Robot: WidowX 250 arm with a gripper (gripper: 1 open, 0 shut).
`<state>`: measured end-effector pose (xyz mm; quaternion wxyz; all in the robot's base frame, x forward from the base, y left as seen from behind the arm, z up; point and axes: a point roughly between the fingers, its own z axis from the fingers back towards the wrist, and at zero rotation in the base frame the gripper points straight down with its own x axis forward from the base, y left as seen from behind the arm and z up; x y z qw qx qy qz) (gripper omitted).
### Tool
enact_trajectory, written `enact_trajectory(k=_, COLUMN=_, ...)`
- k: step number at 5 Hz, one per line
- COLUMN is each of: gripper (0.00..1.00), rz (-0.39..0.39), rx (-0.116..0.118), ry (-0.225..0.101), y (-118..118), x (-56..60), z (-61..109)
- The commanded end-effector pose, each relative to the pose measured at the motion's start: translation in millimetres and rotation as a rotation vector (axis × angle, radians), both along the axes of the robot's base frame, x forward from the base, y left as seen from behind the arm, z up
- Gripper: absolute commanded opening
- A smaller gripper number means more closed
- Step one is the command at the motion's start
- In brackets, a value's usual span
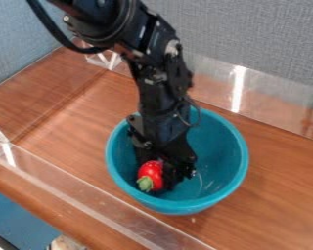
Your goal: Remove the strawberry from inside the blue bowl and put it on the table
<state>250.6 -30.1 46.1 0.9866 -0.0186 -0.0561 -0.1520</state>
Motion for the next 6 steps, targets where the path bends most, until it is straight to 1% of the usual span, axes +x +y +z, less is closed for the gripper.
enact_trajectory(k=1, gripper=0.00, rz=-0.005, rx=-0.009, ry=-0.058, y=-1.1, x=3.5, z=20.1)
enact_trajectory(k=3, gripper=0.00, rz=-0.015, rx=-0.018, ry=-0.080, y=-2.5, x=0.6, z=36.0)
enact_trajectory(k=4, gripper=0.00, rz=-0.017, rx=-0.025, ry=-0.098, y=-1.6, x=-0.8, z=47.2)
enact_trajectory(k=5, gripper=0.00, rz=-0.009, rx=-0.031, ry=-0.127, y=3.3, x=0.9, z=63.9)
enact_trajectory(k=6, gripper=0.00, rz=0.037, rx=-0.031, ry=-0.168, y=23.3, x=9.0, z=87.7)
